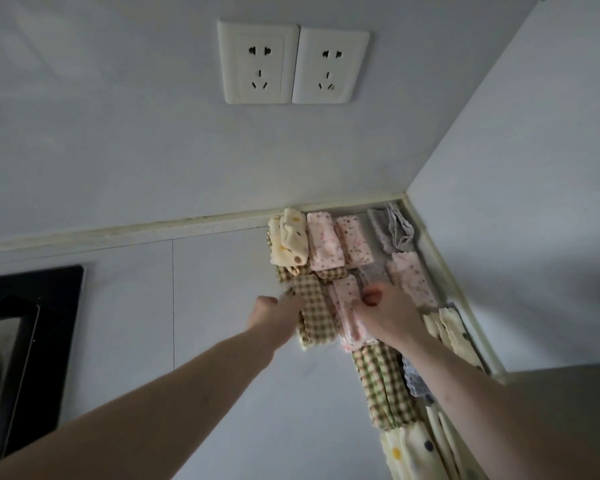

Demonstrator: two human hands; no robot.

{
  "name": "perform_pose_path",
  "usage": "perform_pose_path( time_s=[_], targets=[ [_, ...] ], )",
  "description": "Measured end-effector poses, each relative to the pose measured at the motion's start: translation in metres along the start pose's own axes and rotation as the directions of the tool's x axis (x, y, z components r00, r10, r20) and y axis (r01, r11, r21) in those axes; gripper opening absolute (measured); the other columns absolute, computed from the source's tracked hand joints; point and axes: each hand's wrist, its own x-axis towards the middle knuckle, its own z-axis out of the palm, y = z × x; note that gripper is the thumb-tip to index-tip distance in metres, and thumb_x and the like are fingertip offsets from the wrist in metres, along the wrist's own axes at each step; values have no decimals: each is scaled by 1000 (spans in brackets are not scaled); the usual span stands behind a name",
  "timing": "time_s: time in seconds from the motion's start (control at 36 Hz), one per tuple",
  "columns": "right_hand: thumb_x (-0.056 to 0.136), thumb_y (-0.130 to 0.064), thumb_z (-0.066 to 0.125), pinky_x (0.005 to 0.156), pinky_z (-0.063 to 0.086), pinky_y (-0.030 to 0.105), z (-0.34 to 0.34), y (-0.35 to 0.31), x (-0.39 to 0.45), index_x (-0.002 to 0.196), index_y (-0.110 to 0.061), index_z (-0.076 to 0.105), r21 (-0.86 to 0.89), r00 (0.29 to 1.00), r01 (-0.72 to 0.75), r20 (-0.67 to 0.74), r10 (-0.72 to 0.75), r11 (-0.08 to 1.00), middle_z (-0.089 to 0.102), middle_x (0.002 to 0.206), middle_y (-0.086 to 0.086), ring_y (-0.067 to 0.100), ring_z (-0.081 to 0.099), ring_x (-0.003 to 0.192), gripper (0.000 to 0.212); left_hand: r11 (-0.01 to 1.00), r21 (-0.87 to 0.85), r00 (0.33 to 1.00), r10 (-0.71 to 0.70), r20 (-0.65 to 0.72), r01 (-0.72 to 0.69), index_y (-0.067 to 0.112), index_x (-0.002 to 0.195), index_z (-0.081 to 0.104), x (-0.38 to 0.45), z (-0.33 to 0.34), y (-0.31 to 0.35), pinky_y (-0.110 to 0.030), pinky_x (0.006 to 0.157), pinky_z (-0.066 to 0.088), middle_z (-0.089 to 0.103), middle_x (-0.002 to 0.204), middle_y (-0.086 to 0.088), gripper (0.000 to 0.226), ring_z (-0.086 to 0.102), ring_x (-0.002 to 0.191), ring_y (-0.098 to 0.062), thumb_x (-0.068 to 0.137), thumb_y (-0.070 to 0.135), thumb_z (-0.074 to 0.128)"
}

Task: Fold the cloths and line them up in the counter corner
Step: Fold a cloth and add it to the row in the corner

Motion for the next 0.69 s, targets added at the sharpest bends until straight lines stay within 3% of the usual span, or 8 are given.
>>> perform_pose_path(
  time_s=[0.06, 0.11, 0.22, 0.31, 0.47, 0.56, 0.61, 0.69],
  targets=[
    [70, -31, 72, 60, 59, 24, 2, -1, -3, 81, -23, 73, -29, 997, -40, 63, 41, 999, 75, 76, -12, 3, 69, 63, 13, 999, 10, 999, -31, 18, 30, 7, 115, 61, -4, 10, -1, -25, 52, 36, 57, 87, -2, 52, 49, 67, -16, 80, 46, 64],
    [73, -24, 70, 56, 52, 23, 6, -6, -6, 78, -17, 73, -13, 993, -69, 94, 70, 998, 74, 73, -1, 11, 66, 61, 10, 998, -3, 998, -55, 15, 55, 8, 109, 63, -9, 18, 1, -24, 49, 34, 57, 85, -2, 47, 47, 63, -15, 80, 44, 69],
    [75, -22, 73, 66, 61, 32, 15, -8, -10, 83, -12, 75, 68, 986, -145, 96, 139, 987, 75, 75, 1, 16, 70, 71, 13, 993, -78, 996, -86, -9, 85, 11, 98, 62, -14, 25, 5, -24, 53, 42, 60, 85, -2, 26, 53, 67, -15, 85, 30, 73],
    [75, -21, 72, 65, 56, 33, 13, -9, -15, 86, -5, 75, 158, 978, -183, 133, 162, 970, 74, 75, 5, 20, 69, 71, 19, 995, -81, 998, -59, 10, 60, 14, 80, 62, -23, 22, 6, -24, 57, 43, 59, 77, -1, 13, 51, 65, -14, 87, 21, 71],
    [84, -16, 66, 76, 58, 31, -29, -11, -27, 84, -1, 69, 340, 975, -178, 190, 117, 923, 74, 80, 9, 20, 70, 76, 16, 988, -19, 988, 153, 23, -153, 13, 99, 70, -54, 2, 13, -27, 62, 44, 68, 82, -3, 16, 58, 70, -17, 85, 22, 65],
    [88, -5, 61, 82, 62, 45, -63, -13, -28, 67, -10, 69, 503, 990, -119, 124, 65, 856, 75, 97, 11, 24, 72, 87, 24, 957, -36, 957, 288, 43, -287, 24, 97, 69, -67, -6, 33, -26, 69, 50, 73, 93, 2, 9, 66, 81, -13, 89, 25, 66],
    [83, -2, 62, 82, 62, 51, -81, -7, -16, 80, -11, 72, 561, 992, -117, 32, 119, 820, 73, 105, 11, 29, 71, 95, 13, 943, -58, 942, 330, 59, -327, 23, 97, 68, -67, -5, 53, -28, 69, 51, 71, 93, 1, 8, 63, 79, -13, 89, 27, 67],
    [75, -7, 68, 79, 63, 47, -104, -1, 10, 103, -8, 71, 543, 978, -127, -71, 196, 830, 74, 101, 5, 30, 73, 90, 28, 933, -33, 931, 359, 70, -358, 23, 94, 65, -54, 5, 86, -39, 83, 58, 69, 93, 0, 10, 63, 81, -17, 88, 30, 69]
  ],
)
